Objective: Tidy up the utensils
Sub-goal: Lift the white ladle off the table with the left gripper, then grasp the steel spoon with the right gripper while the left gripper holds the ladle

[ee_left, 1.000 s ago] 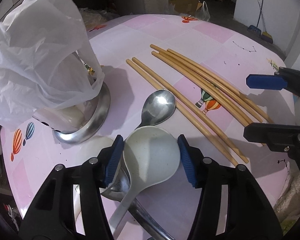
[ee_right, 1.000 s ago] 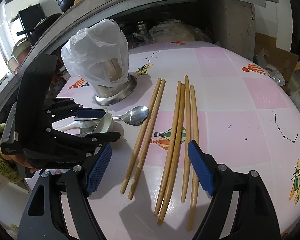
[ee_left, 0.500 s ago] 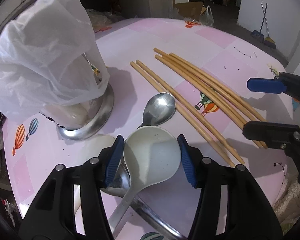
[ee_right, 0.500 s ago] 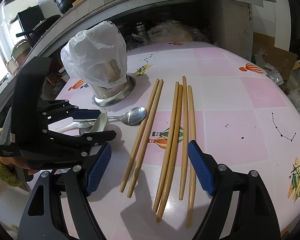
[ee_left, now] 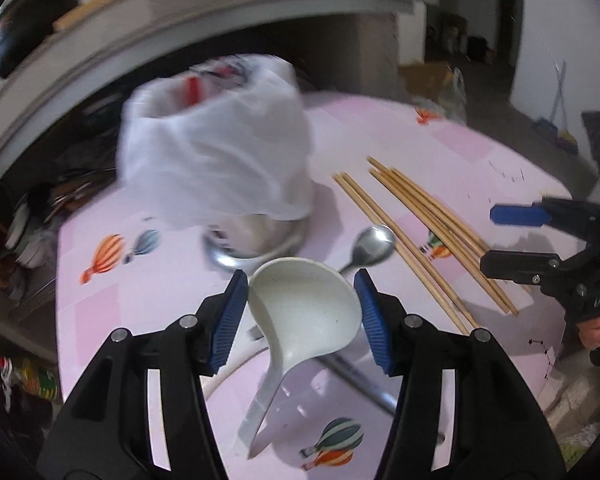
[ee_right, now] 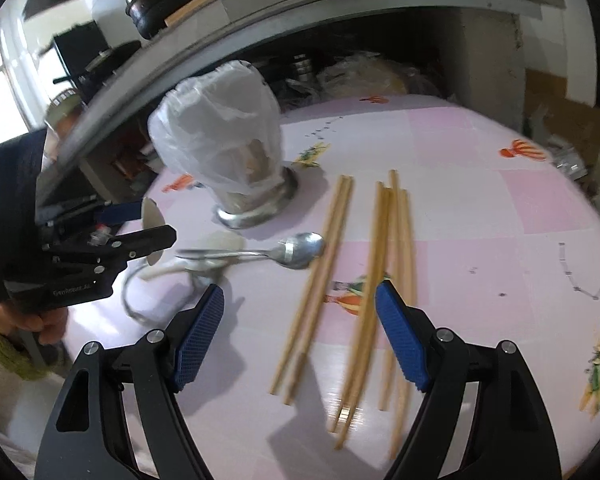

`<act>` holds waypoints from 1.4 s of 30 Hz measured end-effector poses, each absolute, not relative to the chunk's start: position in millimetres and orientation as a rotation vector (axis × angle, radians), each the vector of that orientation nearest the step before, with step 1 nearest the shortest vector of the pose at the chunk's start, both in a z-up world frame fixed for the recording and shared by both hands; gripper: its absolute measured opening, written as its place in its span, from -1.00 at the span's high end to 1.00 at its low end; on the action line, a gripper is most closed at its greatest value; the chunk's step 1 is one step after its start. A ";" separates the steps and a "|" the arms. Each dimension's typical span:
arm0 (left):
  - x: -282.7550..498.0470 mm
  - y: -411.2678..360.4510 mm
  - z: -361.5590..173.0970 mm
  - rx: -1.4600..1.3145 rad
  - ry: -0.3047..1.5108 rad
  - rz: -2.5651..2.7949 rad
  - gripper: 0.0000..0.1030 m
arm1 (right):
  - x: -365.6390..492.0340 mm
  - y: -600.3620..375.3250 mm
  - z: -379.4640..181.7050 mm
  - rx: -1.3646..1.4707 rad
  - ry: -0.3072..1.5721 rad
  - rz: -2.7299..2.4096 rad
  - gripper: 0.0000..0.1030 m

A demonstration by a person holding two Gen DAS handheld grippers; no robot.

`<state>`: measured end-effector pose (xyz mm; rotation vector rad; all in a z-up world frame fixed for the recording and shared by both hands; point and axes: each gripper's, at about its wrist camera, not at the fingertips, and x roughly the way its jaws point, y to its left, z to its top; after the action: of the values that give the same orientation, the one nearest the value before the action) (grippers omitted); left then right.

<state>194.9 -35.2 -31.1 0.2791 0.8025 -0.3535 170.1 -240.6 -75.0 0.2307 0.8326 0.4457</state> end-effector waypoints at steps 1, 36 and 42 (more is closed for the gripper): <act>192.4 -28.6 -26.6 0.267 0.792 -0.341 -0.02 | 171.3 -240.1 -73.8 0.248 0.832 0.464 -0.46; 141.2 62.6 -12.6 -0.032 0.677 -0.233 -0.02 | 254.2 -188.4 -121.6 0.241 1.139 0.431 -0.21; 141.6 66.8 -12.9 -0.040 0.673 -0.228 -0.02 | 258.2 -184.7 -118.7 0.211 1.108 0.408 -0.12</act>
<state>141.6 66.8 -12.9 -0.0395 0.6733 -0.2276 258.2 -184.7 -118.7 0.2112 1.1080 0.4077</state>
